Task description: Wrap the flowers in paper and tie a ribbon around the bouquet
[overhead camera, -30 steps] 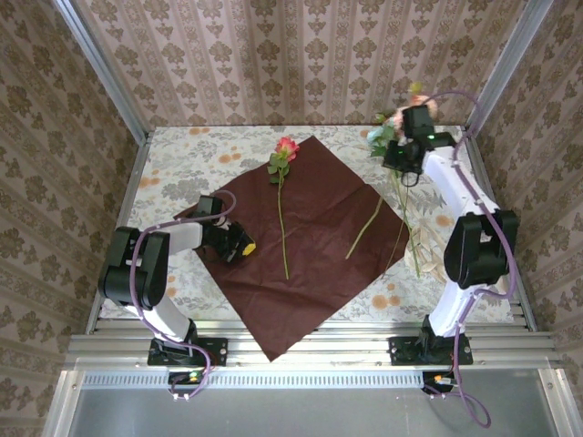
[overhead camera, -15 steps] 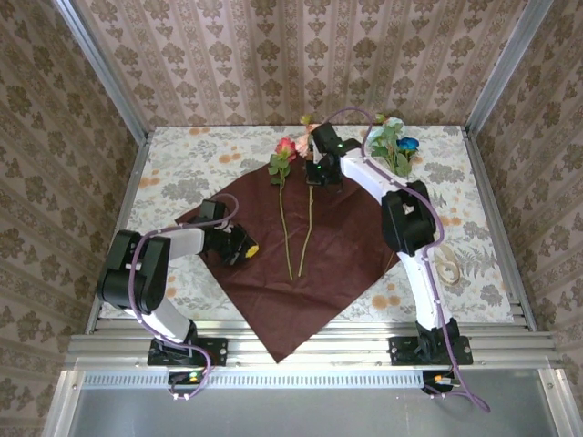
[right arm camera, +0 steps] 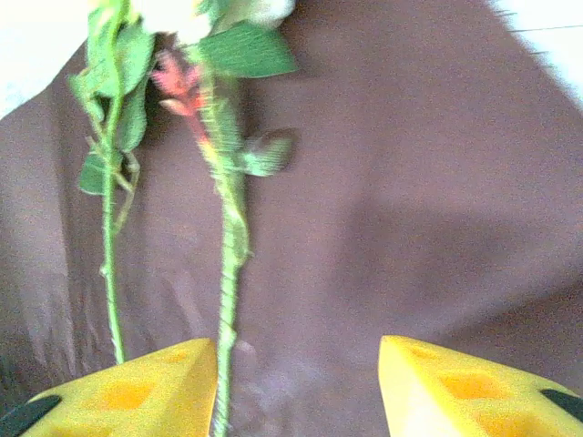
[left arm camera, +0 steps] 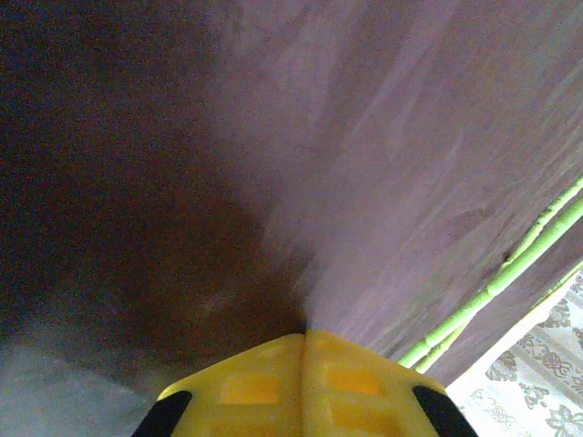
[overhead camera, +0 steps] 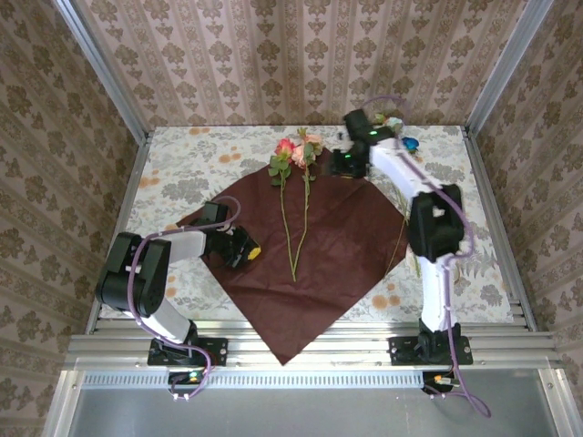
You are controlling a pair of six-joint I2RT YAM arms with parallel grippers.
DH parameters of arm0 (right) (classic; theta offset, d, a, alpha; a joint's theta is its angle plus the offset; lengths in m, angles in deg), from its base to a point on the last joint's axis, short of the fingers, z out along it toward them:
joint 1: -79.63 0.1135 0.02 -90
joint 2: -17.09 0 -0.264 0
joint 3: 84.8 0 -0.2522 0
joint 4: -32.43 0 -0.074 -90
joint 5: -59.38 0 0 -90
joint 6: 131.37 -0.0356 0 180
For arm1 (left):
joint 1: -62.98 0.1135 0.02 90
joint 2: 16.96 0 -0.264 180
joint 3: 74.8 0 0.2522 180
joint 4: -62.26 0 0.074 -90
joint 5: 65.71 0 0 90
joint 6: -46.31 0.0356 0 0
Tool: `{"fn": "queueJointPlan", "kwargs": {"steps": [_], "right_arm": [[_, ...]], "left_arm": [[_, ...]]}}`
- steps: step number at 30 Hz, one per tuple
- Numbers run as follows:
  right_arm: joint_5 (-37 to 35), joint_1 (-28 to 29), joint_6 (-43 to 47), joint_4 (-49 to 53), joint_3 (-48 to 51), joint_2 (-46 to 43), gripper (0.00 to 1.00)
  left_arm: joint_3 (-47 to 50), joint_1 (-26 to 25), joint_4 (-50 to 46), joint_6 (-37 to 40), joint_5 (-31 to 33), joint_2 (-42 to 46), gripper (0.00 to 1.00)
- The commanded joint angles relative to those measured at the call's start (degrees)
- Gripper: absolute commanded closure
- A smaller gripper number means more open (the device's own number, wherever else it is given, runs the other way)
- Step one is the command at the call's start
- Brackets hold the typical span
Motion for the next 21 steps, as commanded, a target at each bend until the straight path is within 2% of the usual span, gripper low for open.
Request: {"fn": "queueJointPlan", "kwargs": {"steps": [1,5,9,13,16,21], "right_arm": [[-1.1,-8.9,1.0,-1.4,10.3,-9.4,0.52],[-1.6,-17.4,2.0,-1.8,19.0,-13.2,0.55],[-3.9,-21.2,3.6,-1.6,20.2,-10.3,0.58],[-6.4,-22.1,3.5,-1.1,17.2,-4.9,0.62],[-5.7,-21.8,3.2,-1.1,14.8,-1.7,0.64],[-6.8,-19.2,5.7,-1.9,12.8,-0.1,0.64]], "left_arm": [[1.1,-0.2,-2.5,-0.9,1.1,0.8,1.00],[1.5,-0.2,-2.4,-1.1,1.1,1.1,1.00],[2.0,-0.2,-2.3,-1.1,1.1,1.2,1.00],[1.9,-0.2,-2.2,-1.2,1.1,1.0,1.00],[1.7,-0.2,-2.3,-1.2,1.4,1.0,1.00],[1.5,-0.3,-2.2,-1.4,1.3,1.0,1.00]]}}
